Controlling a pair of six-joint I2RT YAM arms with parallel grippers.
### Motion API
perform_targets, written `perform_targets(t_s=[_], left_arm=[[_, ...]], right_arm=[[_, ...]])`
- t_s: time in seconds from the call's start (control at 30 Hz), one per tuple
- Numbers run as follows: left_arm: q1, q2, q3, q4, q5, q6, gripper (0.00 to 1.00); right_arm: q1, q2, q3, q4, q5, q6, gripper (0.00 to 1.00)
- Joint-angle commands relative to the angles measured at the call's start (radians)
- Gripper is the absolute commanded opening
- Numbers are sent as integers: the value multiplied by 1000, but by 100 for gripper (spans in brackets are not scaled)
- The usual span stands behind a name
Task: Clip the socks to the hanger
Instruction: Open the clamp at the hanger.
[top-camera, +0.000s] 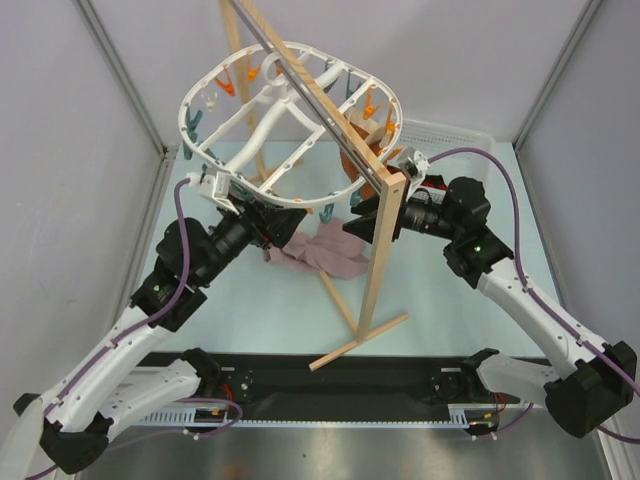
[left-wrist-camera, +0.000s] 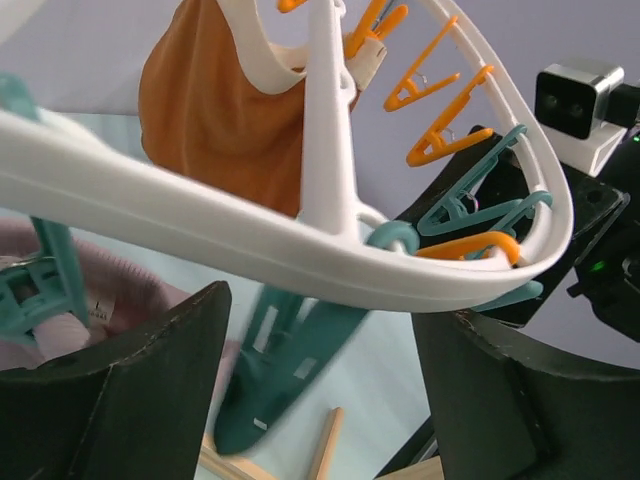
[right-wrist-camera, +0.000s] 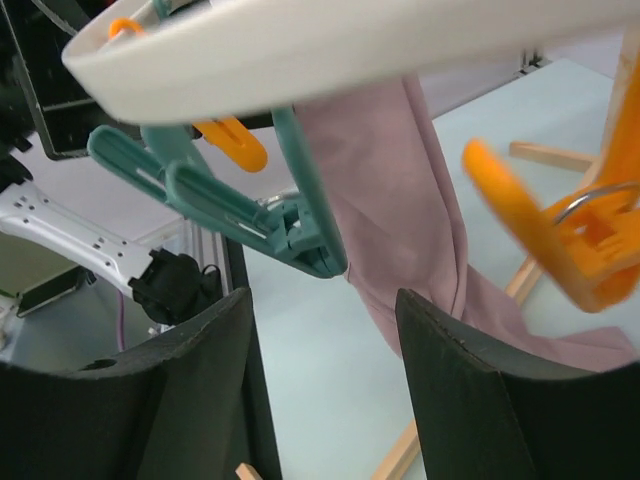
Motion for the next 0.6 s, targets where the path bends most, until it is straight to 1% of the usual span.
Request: perform_targets(t_s=[0.0, 0.13, 0.4, 0.5, 0.57], left_arm=[[5, 6, 2, -30, -11, 18, 78], [7, 17, 5, -17, 28, 10, 78], [7, -9, -30, -36, 55, -16, 78], [7, -41, -53, -59, 91, -31, 79], [7, -80, -84, -74, 121, -38, 81]], right_arm=[[24, 1, -36, 198, 47, -43, 65], [27, 33, -21, 221, 35, -27, 64], [17, 24, -31, 264, -13, 1, 60], [1, 33, -42, 339, -54, 70, 59], [-5, 50, -40, 390, -80, 123, 56]])
